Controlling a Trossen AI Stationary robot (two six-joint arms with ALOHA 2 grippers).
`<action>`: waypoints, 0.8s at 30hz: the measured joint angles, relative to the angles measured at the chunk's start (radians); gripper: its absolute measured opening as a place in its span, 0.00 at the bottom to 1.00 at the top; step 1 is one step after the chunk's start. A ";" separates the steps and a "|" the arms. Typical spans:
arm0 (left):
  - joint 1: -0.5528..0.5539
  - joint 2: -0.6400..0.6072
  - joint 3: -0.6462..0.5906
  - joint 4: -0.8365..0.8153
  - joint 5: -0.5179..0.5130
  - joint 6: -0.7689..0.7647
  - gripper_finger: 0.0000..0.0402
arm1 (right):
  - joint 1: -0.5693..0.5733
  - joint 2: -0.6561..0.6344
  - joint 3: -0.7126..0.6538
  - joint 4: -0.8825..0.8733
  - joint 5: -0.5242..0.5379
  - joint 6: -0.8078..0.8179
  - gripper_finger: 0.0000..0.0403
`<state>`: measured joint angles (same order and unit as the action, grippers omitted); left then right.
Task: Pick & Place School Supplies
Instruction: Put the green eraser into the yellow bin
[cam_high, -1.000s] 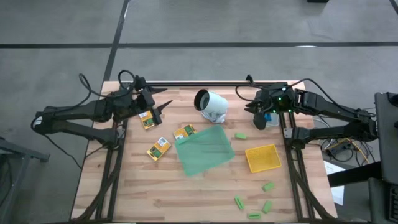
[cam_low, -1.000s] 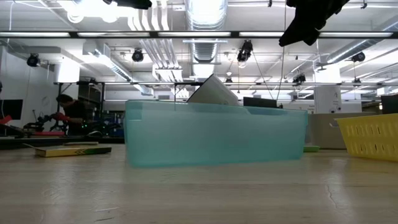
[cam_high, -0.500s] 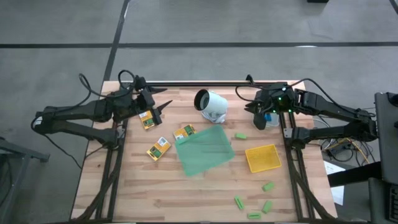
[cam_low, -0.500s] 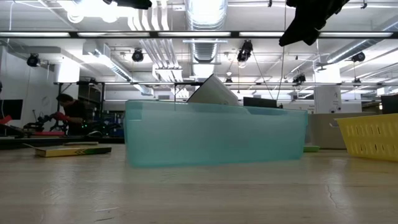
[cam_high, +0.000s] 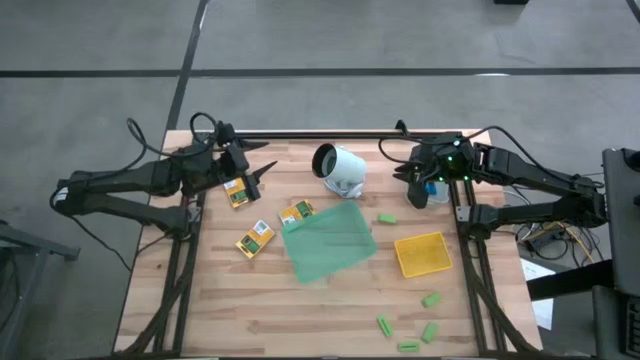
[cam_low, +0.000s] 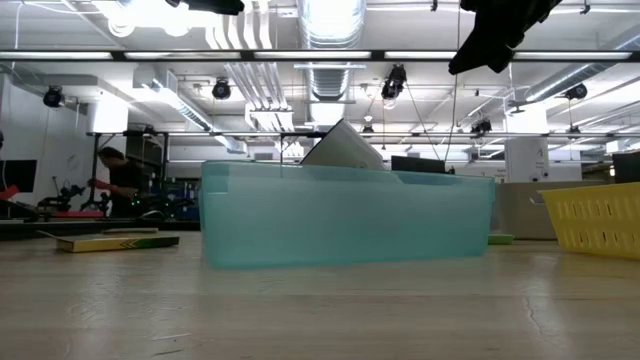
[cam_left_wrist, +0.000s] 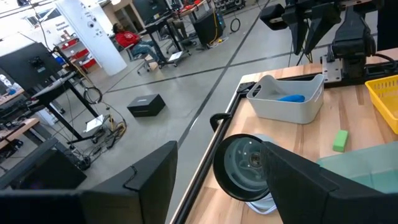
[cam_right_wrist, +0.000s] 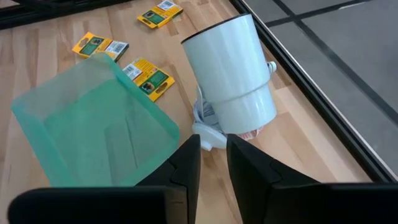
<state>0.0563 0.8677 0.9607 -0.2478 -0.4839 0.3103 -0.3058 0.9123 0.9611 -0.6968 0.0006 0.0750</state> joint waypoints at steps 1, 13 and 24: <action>0.000 0.000 0.000 0.000 0.000 0.000 0.59 | 0.000 0.000 0.000 0.000 0.000 0.000 0.17; 0.000 0.000 0.000 0.000 0.000 0.000 0.59 | 0.000 0.000 0.000 0.000 0.000 0.003 0.17; 0.000 0.000 0.000 0.000 0.000 0.000 0.59 | 0.000 0.005 0.000 0.008 0.000 0.099 0.17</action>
<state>0.0563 0.8677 0.9607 -0.2478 -0.4841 0.3103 -0.3058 0.9169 0.9611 -0.6891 0.0010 0.1744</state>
